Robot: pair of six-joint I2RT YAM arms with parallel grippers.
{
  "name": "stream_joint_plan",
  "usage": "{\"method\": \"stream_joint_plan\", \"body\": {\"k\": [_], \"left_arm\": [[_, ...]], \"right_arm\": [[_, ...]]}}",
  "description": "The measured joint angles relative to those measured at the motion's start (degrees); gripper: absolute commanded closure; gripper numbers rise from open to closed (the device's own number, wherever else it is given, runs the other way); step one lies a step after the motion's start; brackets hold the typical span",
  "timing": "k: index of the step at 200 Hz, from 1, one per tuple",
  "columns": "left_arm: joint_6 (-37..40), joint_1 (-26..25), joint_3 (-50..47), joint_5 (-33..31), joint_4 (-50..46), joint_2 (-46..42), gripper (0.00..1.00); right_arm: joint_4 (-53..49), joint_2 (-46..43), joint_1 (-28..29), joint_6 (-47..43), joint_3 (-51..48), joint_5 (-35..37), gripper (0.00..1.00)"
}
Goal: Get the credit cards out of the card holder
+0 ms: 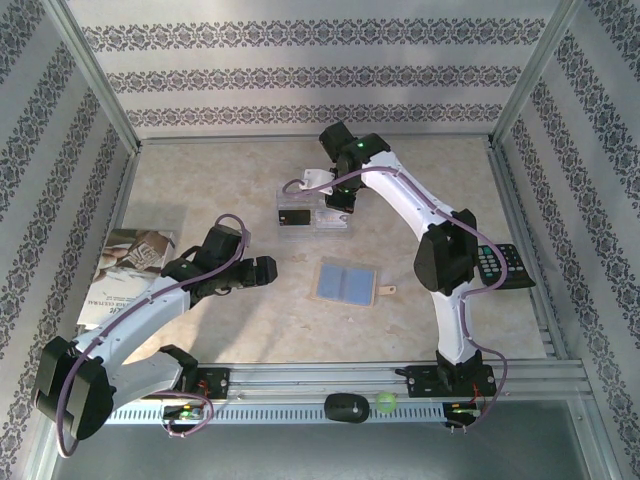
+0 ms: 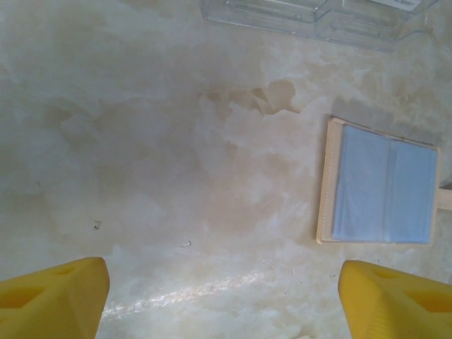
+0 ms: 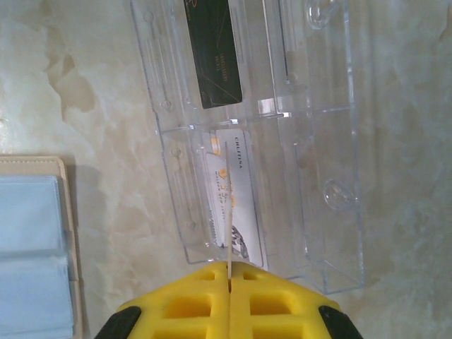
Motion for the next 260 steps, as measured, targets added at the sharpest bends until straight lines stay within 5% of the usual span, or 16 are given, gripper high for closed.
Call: {"method": "stream_joint_plan", "body": {"k": [260], "left_arm": [[-0.02, 1.33, 0.02, 2.45, 0.02, 5.62, 0.19]], "right_arm": [[12.9, -2.34, 2.64, -7.3, -11.28, 7.61, 1.0]]}}
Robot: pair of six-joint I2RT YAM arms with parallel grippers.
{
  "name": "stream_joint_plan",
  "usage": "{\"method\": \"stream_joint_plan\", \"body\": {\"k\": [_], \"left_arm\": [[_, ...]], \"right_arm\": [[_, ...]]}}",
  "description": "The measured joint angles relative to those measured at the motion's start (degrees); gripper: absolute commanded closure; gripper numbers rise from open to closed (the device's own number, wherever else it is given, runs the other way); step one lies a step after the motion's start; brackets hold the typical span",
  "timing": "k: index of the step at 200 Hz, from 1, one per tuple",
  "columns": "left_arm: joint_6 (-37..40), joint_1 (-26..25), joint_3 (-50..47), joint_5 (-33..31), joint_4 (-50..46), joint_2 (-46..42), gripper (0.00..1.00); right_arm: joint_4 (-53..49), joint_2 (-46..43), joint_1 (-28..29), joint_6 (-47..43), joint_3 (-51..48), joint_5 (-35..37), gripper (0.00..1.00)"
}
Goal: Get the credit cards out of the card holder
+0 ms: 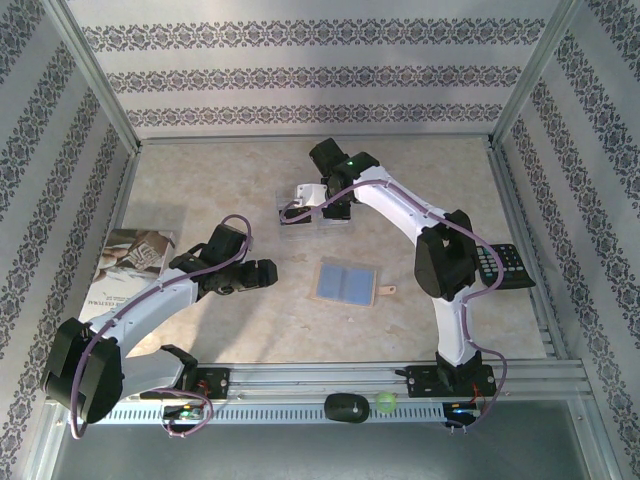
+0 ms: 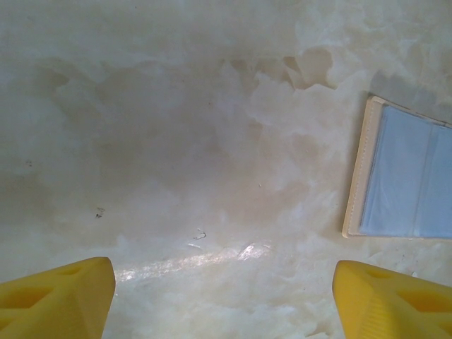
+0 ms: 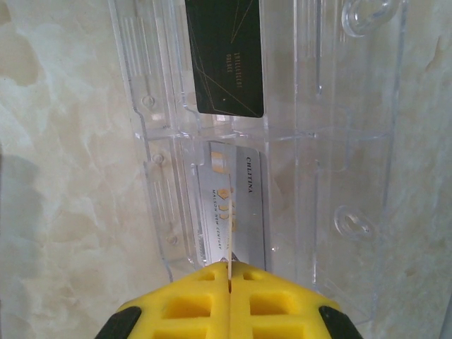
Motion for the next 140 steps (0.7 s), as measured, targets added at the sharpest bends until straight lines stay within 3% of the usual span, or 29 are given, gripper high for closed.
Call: {"method": "stream_joint_plan", "body": {"k": [140], "left_arm": [[0.0, 0.85, 0.0, 0.92, 0.0, 0.0, 0.19]], "right_arm": [[0.42, 2.49, -0.74, 0.0, -0.24, -0.07, 1.0]]}}
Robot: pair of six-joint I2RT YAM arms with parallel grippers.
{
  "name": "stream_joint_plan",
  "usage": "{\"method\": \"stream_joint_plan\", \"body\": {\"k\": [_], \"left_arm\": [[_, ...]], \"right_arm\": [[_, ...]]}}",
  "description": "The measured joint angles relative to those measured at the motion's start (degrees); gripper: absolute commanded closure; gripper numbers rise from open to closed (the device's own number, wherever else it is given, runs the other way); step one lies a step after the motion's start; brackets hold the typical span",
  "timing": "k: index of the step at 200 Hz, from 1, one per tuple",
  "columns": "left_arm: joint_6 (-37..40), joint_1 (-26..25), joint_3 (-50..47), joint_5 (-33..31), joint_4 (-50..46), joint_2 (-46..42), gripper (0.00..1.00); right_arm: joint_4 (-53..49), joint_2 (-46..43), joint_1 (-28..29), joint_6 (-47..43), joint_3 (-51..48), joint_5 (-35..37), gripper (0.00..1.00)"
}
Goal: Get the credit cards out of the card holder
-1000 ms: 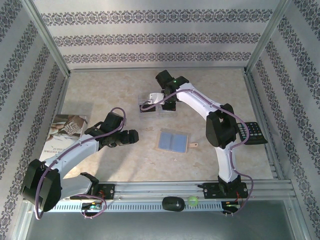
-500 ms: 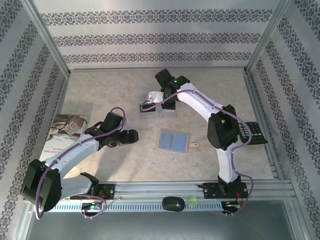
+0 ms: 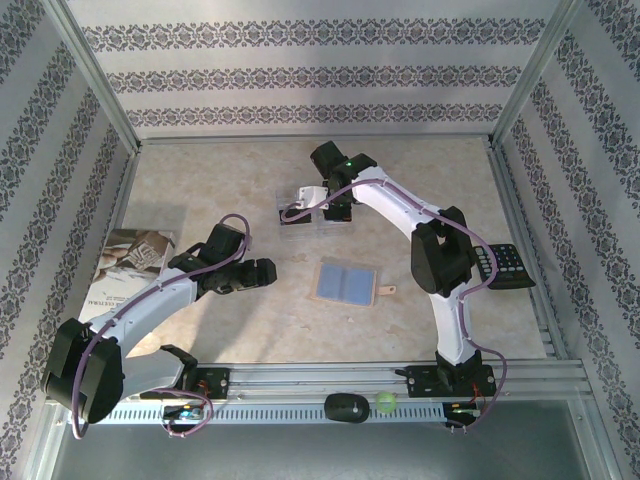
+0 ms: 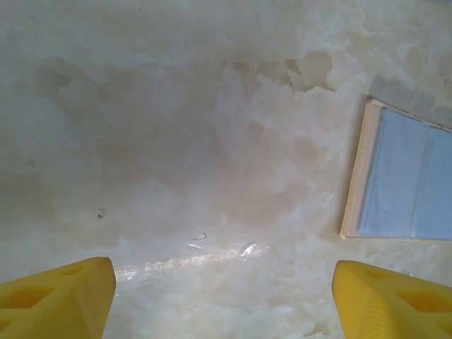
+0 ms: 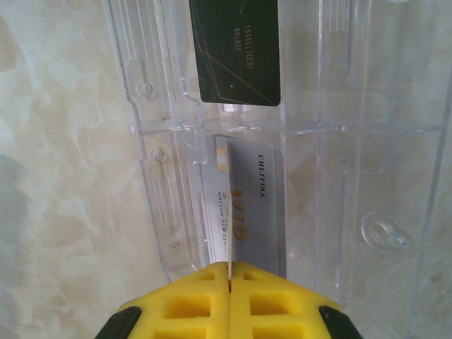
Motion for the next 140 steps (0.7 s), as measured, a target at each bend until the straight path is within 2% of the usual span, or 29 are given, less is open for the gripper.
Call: {"method": "stream_joint_plan", "body": {"k": [6, 41, 79, 101, 140], "left_arm": [[0.0, 0.02, 0.0, 0.02, -0.02, 0.0, 0.19], [0.0, 0.02, -0.02, 0.11, -0.02, 0.0, 0.19], [0.0, 0.02, -0.07, 0.26, 0.07, 0.0, 0.18], [-0.09, 0.02, -0.7, 0.28, 1.22, -0.39, 0.13], [-0.7, 0.02, -2.91, 0.22, 4.13, -4.07, 0.06]], "right_arm": [[0.0, 0.0, 0.02, 0.0, -0.09, -0.04, 0.99], [2.01, 0.11, 0.04, 0.11, -1.4, 0.22, 0.77], [6.88, 0.13, 0.04, 1.53, -2.27, 0.48, 0.67], [10.73, -0.81, 0.11, 3.69, -3.37, -0.13, 0.6], [16.37, -8.04, 0.57, 13.57, -7.93, -4.98, 0.54]]}}
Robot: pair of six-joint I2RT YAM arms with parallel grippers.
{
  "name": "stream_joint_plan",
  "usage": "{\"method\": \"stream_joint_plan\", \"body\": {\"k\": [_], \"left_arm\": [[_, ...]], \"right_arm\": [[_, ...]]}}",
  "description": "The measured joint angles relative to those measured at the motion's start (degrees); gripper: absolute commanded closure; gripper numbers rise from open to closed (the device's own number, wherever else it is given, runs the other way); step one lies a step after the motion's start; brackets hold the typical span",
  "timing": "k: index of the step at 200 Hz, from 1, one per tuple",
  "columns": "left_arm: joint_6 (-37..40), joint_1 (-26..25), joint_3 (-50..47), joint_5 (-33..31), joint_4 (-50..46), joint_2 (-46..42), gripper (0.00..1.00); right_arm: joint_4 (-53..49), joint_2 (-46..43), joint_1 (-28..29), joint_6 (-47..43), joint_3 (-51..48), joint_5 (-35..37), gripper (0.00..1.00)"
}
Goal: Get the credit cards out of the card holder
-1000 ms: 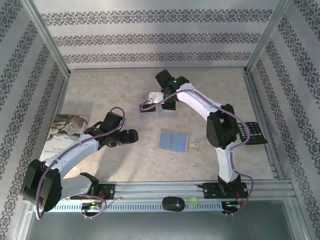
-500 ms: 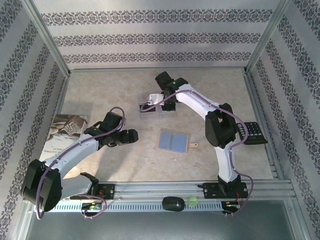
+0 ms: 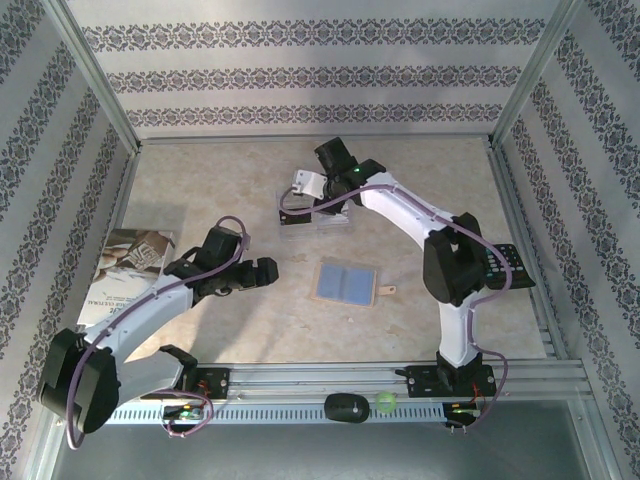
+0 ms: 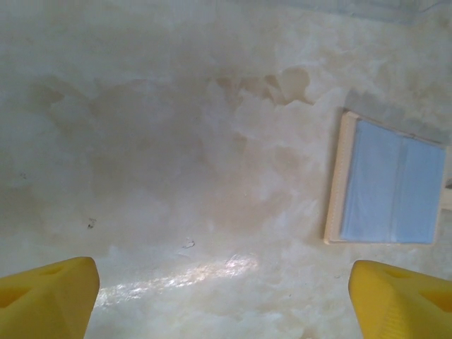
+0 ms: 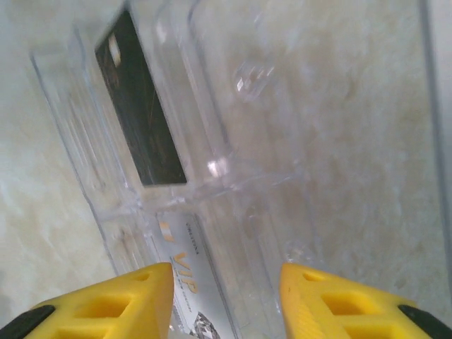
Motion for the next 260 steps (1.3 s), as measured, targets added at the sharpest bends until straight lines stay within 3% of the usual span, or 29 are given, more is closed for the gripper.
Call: {"method": "stream_joint_plan", "body": {"k": [35, 68, 104, 120, 172, 260], "left_arm": [[-1.09, 0.0, -2.38, -0.5, 3.65, -5.07, 0.0], [-1.42, 0.09, -3.63, -1.46, 5.81, -8.24, 0.0], [-2.4, 0.87, -7.23, -0.81, 9.03, -12.13, 0.0], [-2.54, 1.14, -7.91, 0.11, 9.86, -12.17, 0.06], [-2.38, 1.29, -8.07, 1.57, 10.73, -11.5, 0.12], [-2.4, 1.38, -10.23, 2.21, 10.88, -11.78, 0.12]], "right_arm": [[5.7, -6.49, 0.66, 20.76, -1.44, -3.34, 0.53], [8.63, -12.61, 2.34, 40.96, -12.24, -3.3, 0.52], [5.77, -14.67, 8.98, 55.45, -26.05, 1.57, 0.51], [4.35, -14.82, 12.44, 60.08, -30.75, 3.98, 0.5], [1.29, -14.53, 19.78, 67.1, -34.01, 9.62, 0.48], [0.72, -7.98, 20.57, 67.65, -32.04, 11.06, 0.49]]}}
